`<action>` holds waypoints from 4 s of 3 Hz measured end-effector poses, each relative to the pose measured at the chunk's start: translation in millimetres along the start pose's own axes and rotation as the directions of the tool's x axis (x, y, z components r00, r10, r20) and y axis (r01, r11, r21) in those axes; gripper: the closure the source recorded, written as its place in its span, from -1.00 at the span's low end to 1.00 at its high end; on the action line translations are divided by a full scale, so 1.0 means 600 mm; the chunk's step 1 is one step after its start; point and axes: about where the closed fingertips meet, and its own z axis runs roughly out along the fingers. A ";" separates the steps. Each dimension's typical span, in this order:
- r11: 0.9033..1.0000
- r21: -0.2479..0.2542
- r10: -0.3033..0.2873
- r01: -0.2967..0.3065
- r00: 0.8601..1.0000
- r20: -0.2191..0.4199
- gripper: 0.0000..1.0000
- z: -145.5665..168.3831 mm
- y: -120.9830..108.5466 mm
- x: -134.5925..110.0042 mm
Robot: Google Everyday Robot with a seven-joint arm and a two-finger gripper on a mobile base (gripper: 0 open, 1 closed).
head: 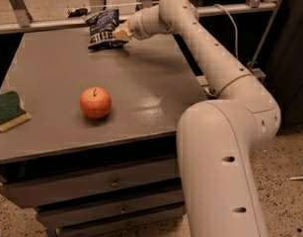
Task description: Move blue chip bag near apple
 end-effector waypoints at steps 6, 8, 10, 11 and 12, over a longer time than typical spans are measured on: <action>0.927 -0.272 -0.267 0.258 0.964 0.002 1.00 -0.306 0.215 0.083; 0.877 -0.353 -0.342 0.326 0.940 0.018 1.00 -0.343 0.253 0.091; 0.820 -0.436 -0.390 0.371 0.920 0.050 0.35 -0.355 0.289 0.075; 0.811 -0.451 -0.391 0.373 0.919 0.056 -0.11 -0.350 0.295 0.073; 0.806 -0.460 -0.392 0.372 0.918 0.057 -0.58 -0.347 0.299 0.073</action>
Offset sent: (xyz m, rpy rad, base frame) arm -0.1086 -0.0662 0.0557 -0.0252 -0.1109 0.1019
